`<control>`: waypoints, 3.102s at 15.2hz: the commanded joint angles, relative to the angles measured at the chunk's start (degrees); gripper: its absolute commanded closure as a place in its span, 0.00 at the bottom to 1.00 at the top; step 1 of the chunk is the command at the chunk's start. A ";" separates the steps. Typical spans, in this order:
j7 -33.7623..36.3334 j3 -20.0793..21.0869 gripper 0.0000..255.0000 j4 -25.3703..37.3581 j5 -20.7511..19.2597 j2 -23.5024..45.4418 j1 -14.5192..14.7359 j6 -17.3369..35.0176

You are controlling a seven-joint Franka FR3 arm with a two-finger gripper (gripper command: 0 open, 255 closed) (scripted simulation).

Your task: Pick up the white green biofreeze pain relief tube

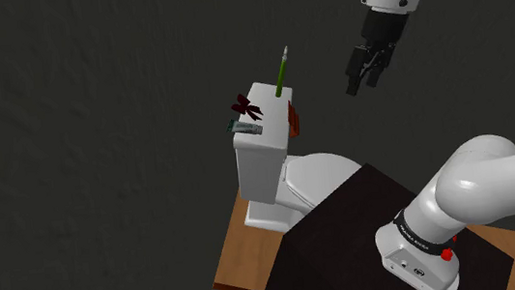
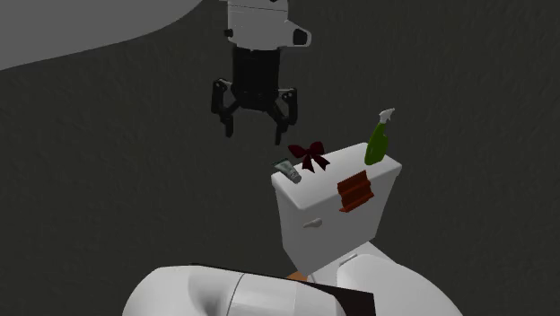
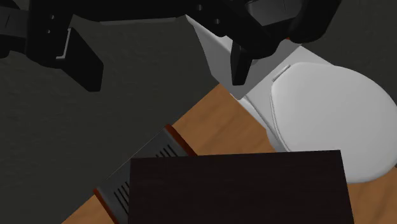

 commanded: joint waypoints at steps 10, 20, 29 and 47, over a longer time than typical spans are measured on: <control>-11.89 -4.16 0.00 -2.19 -2.22 14.43 0.61 17.24; -24.64 -7.31 0.00 4.16 -1.14 35.66 1.88 32.73; -35.53 -7.33 0.00 16.98 2.29 55.94 2.07 40.52; -46.34 -3.58 0.00 47.69 3.85 88.04 0.83 42.78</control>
